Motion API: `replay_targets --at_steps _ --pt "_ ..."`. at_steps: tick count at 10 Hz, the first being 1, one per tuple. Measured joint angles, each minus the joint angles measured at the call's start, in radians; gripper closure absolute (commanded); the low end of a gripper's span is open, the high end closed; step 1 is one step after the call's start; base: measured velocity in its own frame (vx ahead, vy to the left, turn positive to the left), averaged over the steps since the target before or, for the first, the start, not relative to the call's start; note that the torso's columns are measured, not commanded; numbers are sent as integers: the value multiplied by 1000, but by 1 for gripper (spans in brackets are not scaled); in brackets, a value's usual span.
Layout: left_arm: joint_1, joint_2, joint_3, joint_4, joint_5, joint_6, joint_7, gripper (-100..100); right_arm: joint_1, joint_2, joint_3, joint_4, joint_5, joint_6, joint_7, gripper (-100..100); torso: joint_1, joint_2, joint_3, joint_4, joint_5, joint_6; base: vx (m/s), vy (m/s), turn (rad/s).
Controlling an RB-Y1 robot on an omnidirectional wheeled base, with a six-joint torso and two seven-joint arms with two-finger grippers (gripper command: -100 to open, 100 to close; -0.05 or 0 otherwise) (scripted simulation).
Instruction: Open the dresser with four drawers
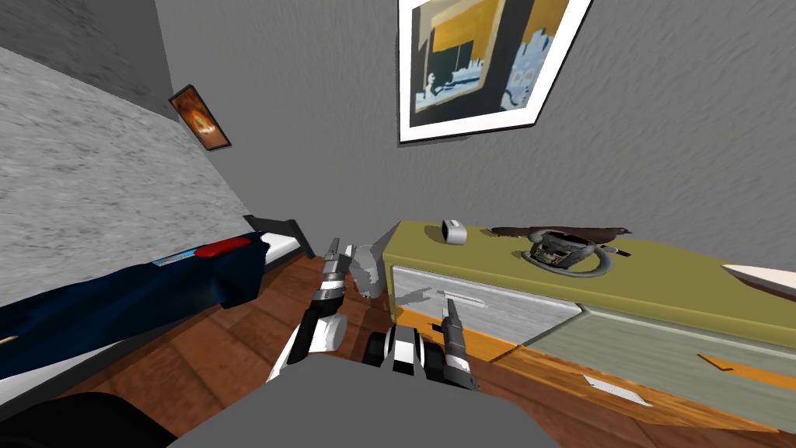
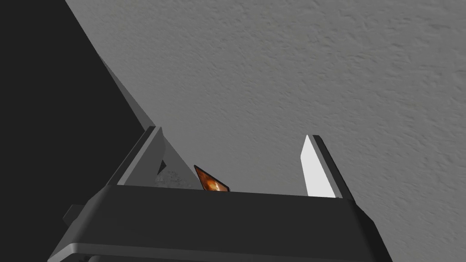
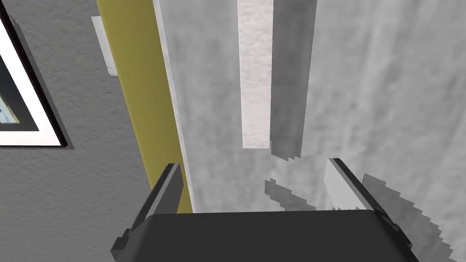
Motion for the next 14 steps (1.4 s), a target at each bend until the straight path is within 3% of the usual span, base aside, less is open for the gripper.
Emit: replay_targets --at_steps 2,3,8,9,14 --pt "0 0 0 0 0 0 0 0 2 2 -3 -13 -5 8 10 -100 -2 7 5 2 0 0 88 -7 -4" --pt "0 0 0 0 0 0 0 0 2 2 -3 -16 -5 11 13 100 -1 7 5 2 0 0 12 -1 1" --pt "-1 0 0 0 0 0 0 0 22 -6 10 -41 2 11 22 100 -1 3 2 1 0 0 -159 27 -23" --pt "-1 0 0 0 0 0 0 0 23 -6 11 -41 2 11 22 -100 -1 -4 -2 -1 0 0 74 3 23" --pt "0 0 0 0 0 0 0 0 6 -2 1 -10 -3 5 5 -100 1 8 5 2 0 0 134 -32 18"
